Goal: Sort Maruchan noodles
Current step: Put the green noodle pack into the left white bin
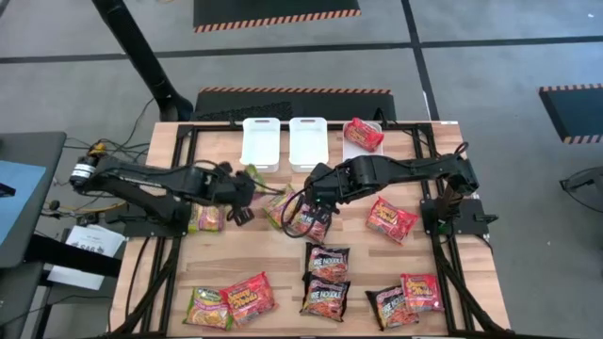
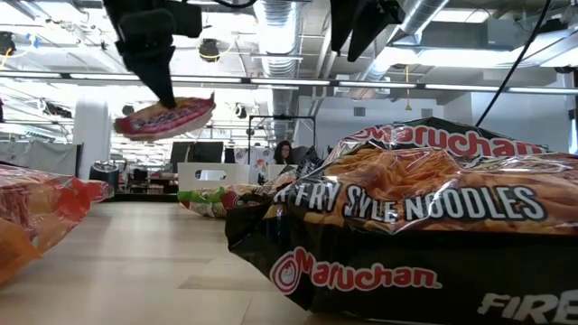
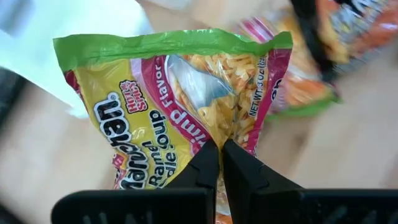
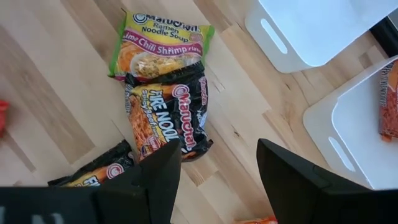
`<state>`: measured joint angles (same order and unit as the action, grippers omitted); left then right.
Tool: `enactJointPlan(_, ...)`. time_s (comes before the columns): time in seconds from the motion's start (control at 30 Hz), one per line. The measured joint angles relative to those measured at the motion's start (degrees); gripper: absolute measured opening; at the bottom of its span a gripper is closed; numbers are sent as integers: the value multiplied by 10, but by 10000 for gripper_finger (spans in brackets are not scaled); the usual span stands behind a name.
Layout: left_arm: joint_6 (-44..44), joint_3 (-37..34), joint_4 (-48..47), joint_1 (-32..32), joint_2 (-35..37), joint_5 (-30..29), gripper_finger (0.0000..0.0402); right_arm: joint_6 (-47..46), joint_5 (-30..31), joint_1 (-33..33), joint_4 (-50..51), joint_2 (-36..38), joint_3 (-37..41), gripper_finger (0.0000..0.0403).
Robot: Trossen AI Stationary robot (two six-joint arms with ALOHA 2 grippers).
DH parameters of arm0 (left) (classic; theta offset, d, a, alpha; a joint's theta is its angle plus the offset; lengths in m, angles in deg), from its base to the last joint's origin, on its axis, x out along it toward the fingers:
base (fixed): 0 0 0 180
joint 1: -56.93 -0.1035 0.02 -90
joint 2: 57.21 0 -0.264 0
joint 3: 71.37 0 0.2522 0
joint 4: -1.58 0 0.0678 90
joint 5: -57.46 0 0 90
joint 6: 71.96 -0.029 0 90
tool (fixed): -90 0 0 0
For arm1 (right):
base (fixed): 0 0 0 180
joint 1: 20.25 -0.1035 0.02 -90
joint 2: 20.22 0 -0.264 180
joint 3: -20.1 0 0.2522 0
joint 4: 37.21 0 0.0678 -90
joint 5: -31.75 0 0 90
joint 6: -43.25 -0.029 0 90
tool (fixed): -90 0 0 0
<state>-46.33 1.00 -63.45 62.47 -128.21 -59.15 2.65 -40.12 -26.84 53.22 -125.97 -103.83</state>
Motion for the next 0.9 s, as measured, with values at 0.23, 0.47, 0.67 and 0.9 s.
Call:
enactJointPlan(0.23, -205, 25, 3, -76, 11, -75, 0, -25, 0, 4, -23, 0, 0, 234)
enactJointPlan(0.47, -410, 48, 91, -159, 6, -111, 0, -64, 3, 18, -24, 0, 0, 234)
enactJointPlan(0.67, -507, 48, 146, -227, 6, -79, 0, -65, 4, 36, -21, 0, 0, 234)
enactJointPlan(0.9, -574, 48, 208, -292, 0, -23, 0, -53, 4, 67, -20, 0, 0, 234)
